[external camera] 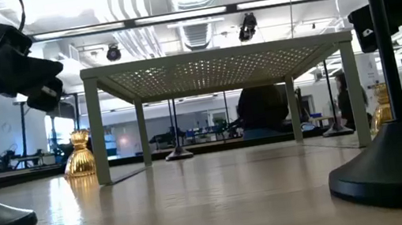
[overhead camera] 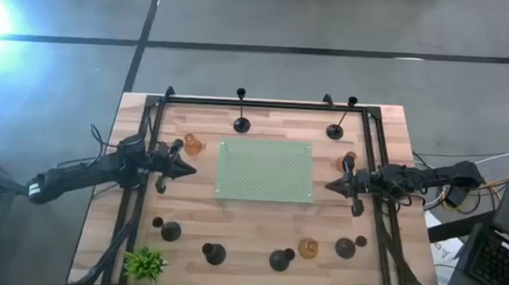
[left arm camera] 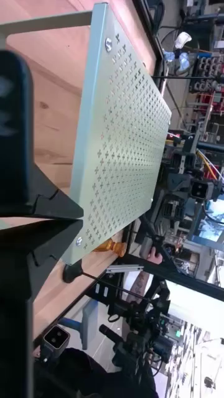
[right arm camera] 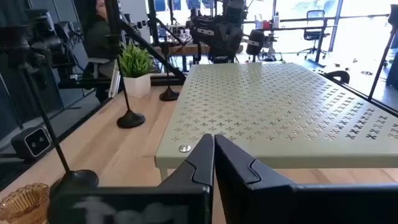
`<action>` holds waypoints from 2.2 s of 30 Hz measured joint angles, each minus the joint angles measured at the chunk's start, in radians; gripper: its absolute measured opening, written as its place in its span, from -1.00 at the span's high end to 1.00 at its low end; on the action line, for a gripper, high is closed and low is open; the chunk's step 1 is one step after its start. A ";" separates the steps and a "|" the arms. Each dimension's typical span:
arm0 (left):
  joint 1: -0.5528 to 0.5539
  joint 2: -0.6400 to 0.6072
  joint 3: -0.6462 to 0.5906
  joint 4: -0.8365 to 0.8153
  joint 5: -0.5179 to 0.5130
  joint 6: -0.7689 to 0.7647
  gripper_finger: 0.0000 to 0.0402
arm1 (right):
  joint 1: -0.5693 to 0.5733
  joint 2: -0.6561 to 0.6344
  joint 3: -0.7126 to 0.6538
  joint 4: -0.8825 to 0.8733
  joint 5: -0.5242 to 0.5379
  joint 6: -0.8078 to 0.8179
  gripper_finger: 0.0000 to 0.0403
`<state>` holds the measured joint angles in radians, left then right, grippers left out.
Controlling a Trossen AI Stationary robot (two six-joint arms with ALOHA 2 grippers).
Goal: Pick & Place candle stick holders
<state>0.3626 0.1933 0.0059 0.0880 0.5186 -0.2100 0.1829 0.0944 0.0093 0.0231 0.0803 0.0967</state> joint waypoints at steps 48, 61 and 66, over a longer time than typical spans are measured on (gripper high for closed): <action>0.000 0.000 0.000 0.000 0.000 0.000 0.91 | -0.009 0.000 0.000 0.214 0.038 -0.076 0.96; 0.000 0.000 0.000 0.000 0.000 0.000 0.92 | -0.014 0.087 0.158 0.207 0.416 -0.219 0.96; 0.000 0.000 0.000 0.000 0.000 0.000 0.91 | -0.014 0.171 0.250 -0.003 0.612 -0.207 0.95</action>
<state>0.3622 0.1934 0.0059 0.0881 0.5184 -0.2098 0.1692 0.2652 0.2591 0.0199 0.6922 -0.1105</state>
